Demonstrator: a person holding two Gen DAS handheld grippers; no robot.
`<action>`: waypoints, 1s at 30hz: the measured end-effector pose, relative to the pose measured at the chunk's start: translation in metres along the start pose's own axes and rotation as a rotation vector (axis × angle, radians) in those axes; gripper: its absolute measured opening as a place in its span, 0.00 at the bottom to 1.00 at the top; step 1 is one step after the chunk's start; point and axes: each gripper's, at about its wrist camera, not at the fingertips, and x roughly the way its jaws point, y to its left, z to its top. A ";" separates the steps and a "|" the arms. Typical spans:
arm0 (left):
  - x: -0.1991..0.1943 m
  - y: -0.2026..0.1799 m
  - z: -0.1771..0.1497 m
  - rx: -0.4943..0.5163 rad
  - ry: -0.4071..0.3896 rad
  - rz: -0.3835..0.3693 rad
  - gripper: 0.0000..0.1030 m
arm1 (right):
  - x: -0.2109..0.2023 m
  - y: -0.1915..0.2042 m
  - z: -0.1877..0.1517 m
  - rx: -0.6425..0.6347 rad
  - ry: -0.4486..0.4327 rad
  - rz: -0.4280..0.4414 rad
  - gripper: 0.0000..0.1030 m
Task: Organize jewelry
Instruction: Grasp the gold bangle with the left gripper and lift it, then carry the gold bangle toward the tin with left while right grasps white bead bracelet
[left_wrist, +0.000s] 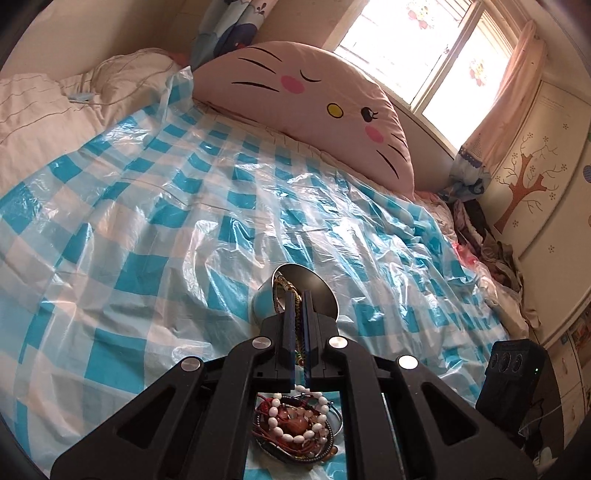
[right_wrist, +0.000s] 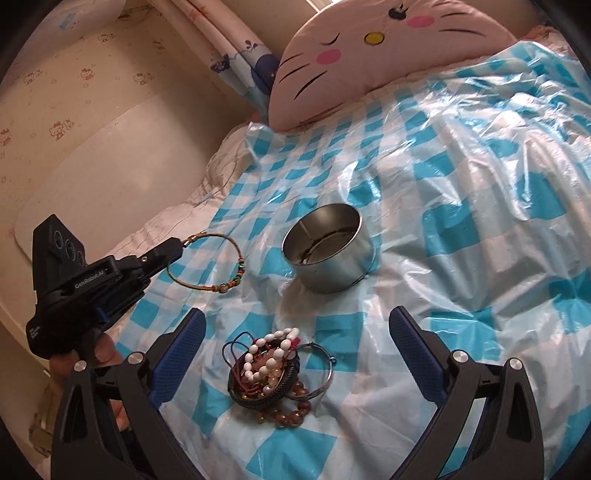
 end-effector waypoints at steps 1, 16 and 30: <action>0.003 0.003 -0.002 -0.005 0.000 0.009 0.03 | 0.010 0.002 0.005 -0.028 0.038 0.017 0.93; 0.012 0.023 -0.013 -0.012 0.006 0.022 0.03 | 0.113 0.016 0.018 -0.253 0.556 0.124 0.10; 0.011 0.001 -0.010 0.025 0.017 -0.077 0.03 | 0.004 0.003 0.041 -0.037 0.136 0.205 0.08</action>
